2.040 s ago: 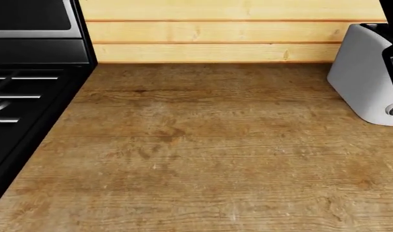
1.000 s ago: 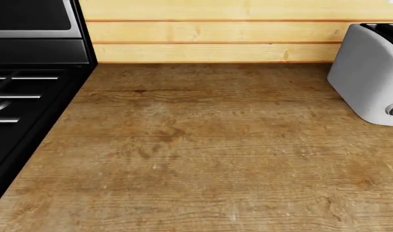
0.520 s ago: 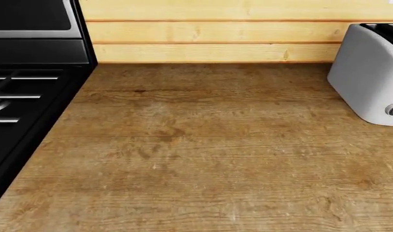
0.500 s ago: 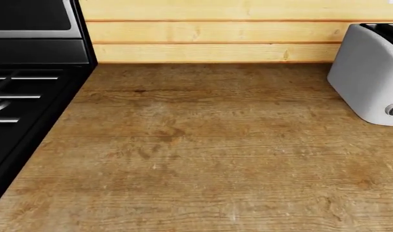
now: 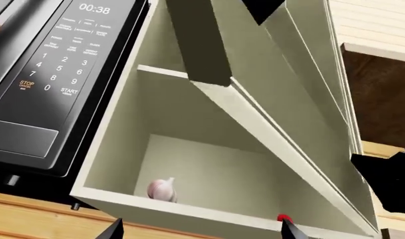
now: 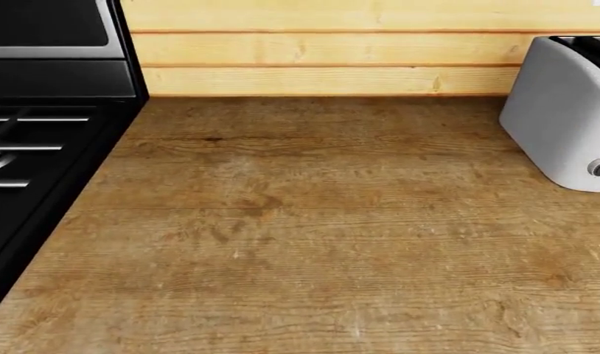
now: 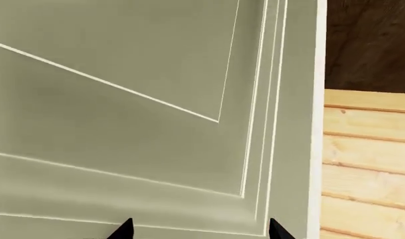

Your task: Pick the garlic, chili pepper from the counter and place them in the cabinet. Then close the cabinet.

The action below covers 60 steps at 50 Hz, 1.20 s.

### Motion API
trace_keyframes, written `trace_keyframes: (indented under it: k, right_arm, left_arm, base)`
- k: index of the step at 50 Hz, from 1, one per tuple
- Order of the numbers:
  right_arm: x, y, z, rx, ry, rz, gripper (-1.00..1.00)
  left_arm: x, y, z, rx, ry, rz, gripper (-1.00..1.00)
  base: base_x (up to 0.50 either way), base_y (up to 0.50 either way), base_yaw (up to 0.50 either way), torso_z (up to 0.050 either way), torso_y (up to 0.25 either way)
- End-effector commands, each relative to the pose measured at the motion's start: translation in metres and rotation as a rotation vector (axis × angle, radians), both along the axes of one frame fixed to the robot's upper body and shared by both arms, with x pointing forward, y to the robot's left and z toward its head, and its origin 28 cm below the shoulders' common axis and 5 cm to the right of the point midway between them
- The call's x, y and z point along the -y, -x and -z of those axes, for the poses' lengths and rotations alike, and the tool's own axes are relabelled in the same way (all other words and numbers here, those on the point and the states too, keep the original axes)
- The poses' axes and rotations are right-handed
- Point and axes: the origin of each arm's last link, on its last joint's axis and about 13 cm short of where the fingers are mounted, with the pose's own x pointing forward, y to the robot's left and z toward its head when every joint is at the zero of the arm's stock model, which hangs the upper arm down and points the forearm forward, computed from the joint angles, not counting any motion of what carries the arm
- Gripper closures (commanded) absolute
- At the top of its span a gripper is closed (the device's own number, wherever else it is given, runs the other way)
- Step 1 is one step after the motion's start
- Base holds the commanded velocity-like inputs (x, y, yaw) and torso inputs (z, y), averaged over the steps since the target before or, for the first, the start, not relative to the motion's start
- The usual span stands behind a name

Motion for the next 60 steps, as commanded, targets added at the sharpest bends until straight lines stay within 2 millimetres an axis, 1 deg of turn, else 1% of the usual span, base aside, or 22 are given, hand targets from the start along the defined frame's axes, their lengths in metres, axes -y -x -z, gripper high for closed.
trace_keyframes:
  k: [1,7,17,28,30,34,44,48,53,60]
  right_arm:
    - [-0.036,-0.034,0.038,-0.26,0.189,-0.025,-1.0]
    - [-0.046,-0.04,0.035,-0.254,0.201,-0.024,-1.0]
    - [-0.056,-0.062,0.027,-0.256,0.195,-0.008,-1.0]
    - [-0.067,-0.091,0.036,-0.325,0.331,0.104,-1.0]
    - [-0.065,-0.096,0.036,-0.333,0.332,0.121,-1.0]
    - [-0.057,-0.104,0.041,-0.359,0.343,0.157,-1.0]
    - [-0.047,-0.118,0.066,-0.441,0.465,0.261,-1.0]
    - [-0.043,-0.122,0.072,-0.459,0.489,0.3,-1.0]
    - [-0.037,-0.125,0.073,-0.47,0.497,0.343,-1.0]
    - [-0.033,-0.124,0.067,-0.473,0.481,0.363,-1.0]
  left_arm:
    - [-0.004,0.003,-0.001,0.009,0.009,-0.01,-1.0]
    - [-0.006,0.002,-0.001,0.009,0.018,-0.01,-1.0]
    - [-0.012,-0.005,-0.002,0.006,0.031,-0.019,-1.0]
    - [-0.016,-0.009,-0.002,0.002,0.041,-0.022,-1.0]
    - [-0.017,-0.01,-0.002,0.0,0.042,-0.023,-1.0]
    - [-0.017,-0.014,-0.003,-0.005,0.041,-0.023,-1.0]
    - [-0.02,-0.025,-0.004,-0.015,0.049,-0.02,-1.0]
    - [-0.022,-0.026,-0.003,-0.019,0.051,-0.024,-1.0]
    - [-0.022,-0.028,-0.003,-0.022,0.051,-0.027,-1.0]
    - [-0.024,-0.034,-0.006,-0.028,0.055,-0.025,-1.0]
  base:
    - [0.0,0.0,0.0,0.0,0.0]
    - [0.0,0.0,0.0,0.0,0.0]
    - [0.0,0.0,0.0,0.0,0.0]
    - [0.0,0.0,0.0,0.0,0.0]
    - [0.0,0.0,0.0,0.0,0.0]
    - [0.0,0.0,0.0,0.0,0.0]
    - [0.0,0.0,0.0,0.0,0.0]
    - [0.0,0.0,0.0,0.0,0.0]
    - [0.01,0.0,0.0,0.0,0.0]
    - [0.0,0.0,0.0,0.0,0.0]
